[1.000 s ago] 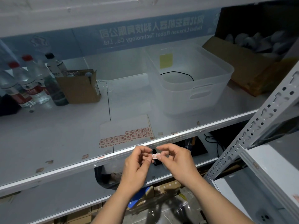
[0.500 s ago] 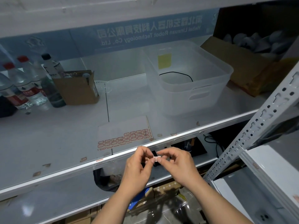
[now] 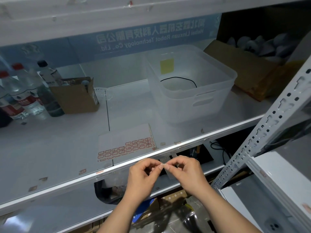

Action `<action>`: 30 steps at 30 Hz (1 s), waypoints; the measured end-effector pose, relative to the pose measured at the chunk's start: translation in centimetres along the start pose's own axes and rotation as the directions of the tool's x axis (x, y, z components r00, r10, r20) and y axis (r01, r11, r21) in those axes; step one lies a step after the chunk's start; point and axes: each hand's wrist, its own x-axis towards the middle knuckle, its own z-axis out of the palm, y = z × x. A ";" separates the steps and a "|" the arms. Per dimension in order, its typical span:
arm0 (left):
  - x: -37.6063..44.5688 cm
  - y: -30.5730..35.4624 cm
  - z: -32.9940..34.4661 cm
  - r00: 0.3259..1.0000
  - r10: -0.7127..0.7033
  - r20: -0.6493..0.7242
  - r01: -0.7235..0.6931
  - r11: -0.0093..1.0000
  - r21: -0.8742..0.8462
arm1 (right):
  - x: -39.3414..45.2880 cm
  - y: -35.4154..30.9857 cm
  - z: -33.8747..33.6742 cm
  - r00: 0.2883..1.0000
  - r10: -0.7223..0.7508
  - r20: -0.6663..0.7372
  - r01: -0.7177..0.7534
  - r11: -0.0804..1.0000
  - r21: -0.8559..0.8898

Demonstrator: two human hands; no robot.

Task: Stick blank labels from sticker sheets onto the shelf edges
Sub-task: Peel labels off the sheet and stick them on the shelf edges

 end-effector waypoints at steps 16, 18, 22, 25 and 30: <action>-0.2 -0.5 4.9 0.982 0.150 -0.117 -0.125 0.972 0.201 | -0.6 3.0 -2.2 0.994 0.055 -0.098 -0.061 0.996 -0.059; -0.3 -0.8 5.5 0.983 0.169 -0.073 -0.144 0.954 0.264 | -0.7 3.3 -2.6 0.993 0.068 -0.093 -0.074 0.995 -0.062; -0.5 -1.3 6.4 0.985 0.174 -0.017 -0.158 0.925 0.345 | -0.8 3.8 -3.3 0.994 0.074 -0.085 -0.079 0.995 -0.061; -0.4 -1.6 6.9 0.986 0.164 -0.001 -0.152 0.919 0.364 | -0.7 4.2 -3.5 0.992 0.093 -0.088 -0.098 0.994 -0.050; -0.5 -1.7 7.4 0.989 0.149 0.003 -0.139 0.919 0.369 | -0.8 4.8 -3.5 0.989 0.128 -0.077 -0.131 0.990 -0.042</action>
